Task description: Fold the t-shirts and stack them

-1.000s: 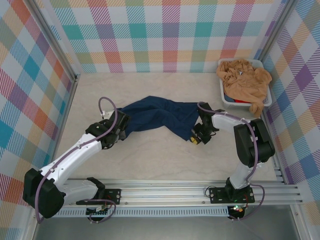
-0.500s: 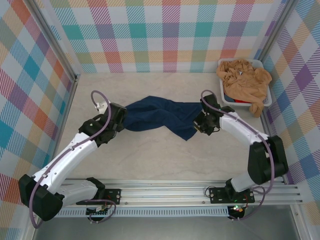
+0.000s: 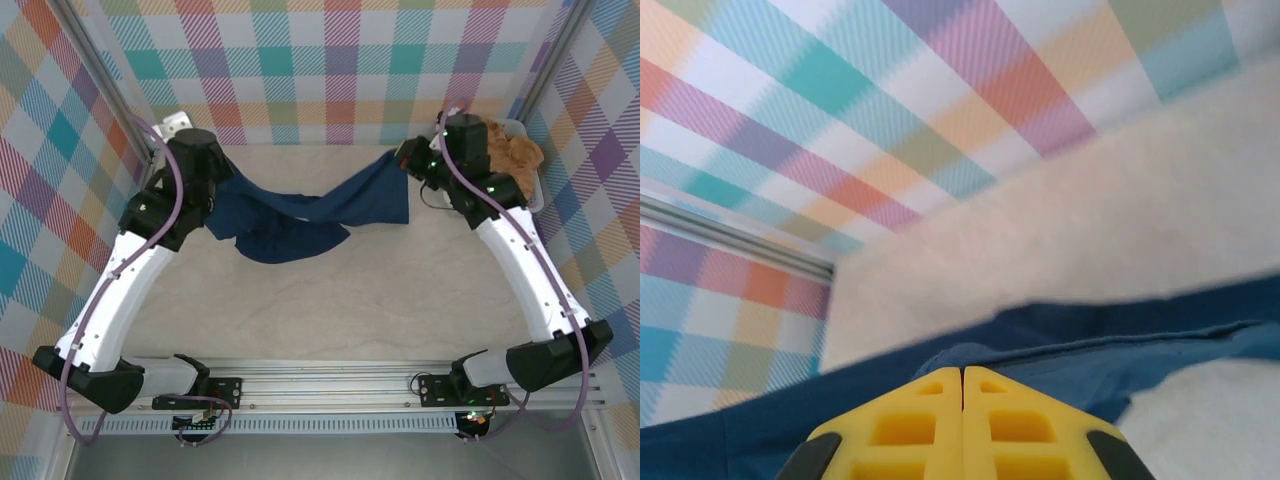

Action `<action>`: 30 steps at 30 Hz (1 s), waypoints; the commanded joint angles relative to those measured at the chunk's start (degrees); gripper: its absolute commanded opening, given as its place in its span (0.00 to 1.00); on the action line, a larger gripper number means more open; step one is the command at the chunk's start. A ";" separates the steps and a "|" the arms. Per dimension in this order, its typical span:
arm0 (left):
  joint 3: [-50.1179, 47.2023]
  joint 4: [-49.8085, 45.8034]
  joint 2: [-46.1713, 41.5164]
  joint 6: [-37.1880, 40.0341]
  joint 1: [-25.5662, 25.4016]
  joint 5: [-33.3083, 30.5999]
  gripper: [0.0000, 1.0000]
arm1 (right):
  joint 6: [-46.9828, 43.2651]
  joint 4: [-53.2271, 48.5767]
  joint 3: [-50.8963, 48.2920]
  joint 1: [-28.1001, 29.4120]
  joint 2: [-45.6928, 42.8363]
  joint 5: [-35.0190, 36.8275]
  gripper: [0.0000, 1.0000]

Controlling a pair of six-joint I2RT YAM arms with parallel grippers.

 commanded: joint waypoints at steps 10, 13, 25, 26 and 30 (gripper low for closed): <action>18.72 5.64 -4.83 15.40 0.60 -1.33 0.00 | -8.61 0.83 11.47 -1.68 -12.27 4.83 0.00; 24.47 6.80 -2.97 18.55 0.66 1.88 0.00 | -8.61 0.63 13.73 -1.88 -12.03 4.08 0.00; 47.29 -6.78 24.99 -4.55 19.59 32.35 0.00 | 1.12 10.13 20.43 -7.74 7.30 -11.14 0.00; 47.63 -5.19 26.03 -4.87 20.66 33.94 0.00 | 2.05 10.30 21.92 -8.32 9.36 -12.21 0.00; 55.57 -0.93 32.08 -5.02 24.05 39.96 0.00 | 4.73 10.53 29.04 -9.88 17.68 -15.68 0.00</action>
